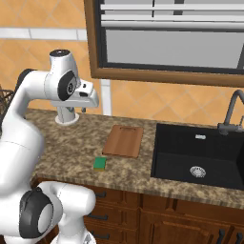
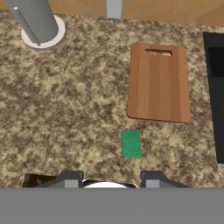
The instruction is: Pick up the sponge from the counter and clean the cutting board by briefly scrubbing or pressing down on the cutting board. Once finished, release the sponge.
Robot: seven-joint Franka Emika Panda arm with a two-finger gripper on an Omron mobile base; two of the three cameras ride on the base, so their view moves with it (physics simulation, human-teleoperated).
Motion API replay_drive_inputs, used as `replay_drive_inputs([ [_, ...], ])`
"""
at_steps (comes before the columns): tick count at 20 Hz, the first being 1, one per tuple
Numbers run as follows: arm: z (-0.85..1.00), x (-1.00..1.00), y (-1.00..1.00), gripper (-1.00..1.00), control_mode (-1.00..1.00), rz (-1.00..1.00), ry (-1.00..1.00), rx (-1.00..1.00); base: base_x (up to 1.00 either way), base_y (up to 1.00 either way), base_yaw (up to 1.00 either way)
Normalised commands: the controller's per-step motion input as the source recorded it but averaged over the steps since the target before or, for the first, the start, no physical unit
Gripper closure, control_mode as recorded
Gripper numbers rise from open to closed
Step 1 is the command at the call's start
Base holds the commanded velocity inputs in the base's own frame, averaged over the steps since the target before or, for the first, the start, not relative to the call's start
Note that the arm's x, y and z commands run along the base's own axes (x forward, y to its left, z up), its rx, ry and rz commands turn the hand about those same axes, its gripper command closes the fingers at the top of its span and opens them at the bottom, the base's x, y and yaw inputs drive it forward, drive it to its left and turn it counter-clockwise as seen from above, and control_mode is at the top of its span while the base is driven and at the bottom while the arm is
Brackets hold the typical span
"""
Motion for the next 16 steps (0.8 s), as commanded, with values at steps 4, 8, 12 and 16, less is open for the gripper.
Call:
replay_drive_inputs([
  [4, -0.29, 0.09, -0.05, -1.00, -1.00, 0.01, 0.05, 0.01, 0.00, 0.00, 0.00],
  [8, -0.76, 0.06, -0.10, -1.00, -1.00, 0.06, 0.10, 0.00, 0.00, 0.00, 0.00],
  [12, -0.98, 0.00, -0.06, -1.00, -1.00, 0.08, 0.09, 0.00, 0.00, 0.00, 0.00],
  [16, -0.97, -0.05, -0.18, -1.00, -1.00, 0.06, 0.04, 0.00, 0.00, 0.00, 0.00],
])
